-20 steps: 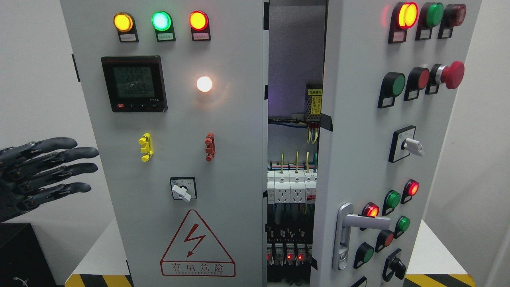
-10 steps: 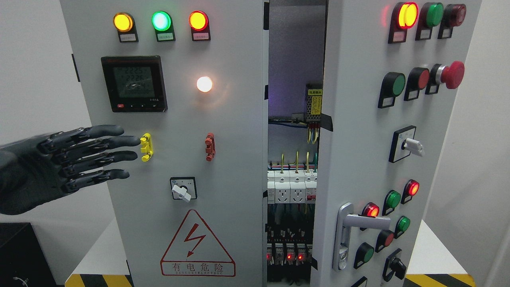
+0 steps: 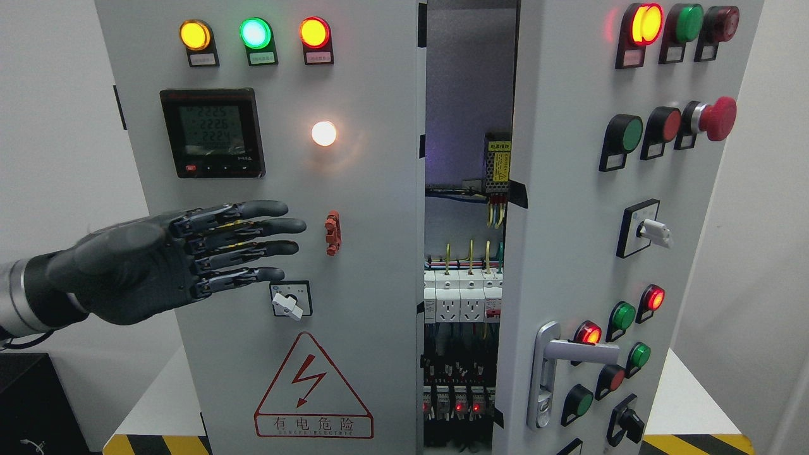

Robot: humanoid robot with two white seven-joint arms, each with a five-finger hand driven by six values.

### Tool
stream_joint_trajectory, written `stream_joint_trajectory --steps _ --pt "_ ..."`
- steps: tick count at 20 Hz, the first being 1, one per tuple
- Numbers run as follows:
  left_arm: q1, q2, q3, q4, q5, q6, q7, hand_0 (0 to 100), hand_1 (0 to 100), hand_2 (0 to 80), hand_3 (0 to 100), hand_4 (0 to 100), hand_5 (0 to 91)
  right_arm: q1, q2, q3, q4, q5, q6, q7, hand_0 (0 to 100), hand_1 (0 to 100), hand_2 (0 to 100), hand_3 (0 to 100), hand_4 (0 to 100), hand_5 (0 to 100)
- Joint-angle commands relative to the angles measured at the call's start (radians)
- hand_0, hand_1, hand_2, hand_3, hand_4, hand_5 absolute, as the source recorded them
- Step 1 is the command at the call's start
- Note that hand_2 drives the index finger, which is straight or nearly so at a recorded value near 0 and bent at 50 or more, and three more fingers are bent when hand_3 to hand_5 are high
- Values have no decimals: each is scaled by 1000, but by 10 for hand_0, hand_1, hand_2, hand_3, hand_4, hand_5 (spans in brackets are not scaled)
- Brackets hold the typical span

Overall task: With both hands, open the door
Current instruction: 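Reach the left hand across the cabinet toward the door gap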

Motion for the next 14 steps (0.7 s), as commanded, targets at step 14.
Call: stream_joint_trajectory --steps 14 --pt "39 -452 167 187 11 131 121 120 556 0 0 0 0 0 0 0 0 0 1 0 72 137 0 0 0 0"
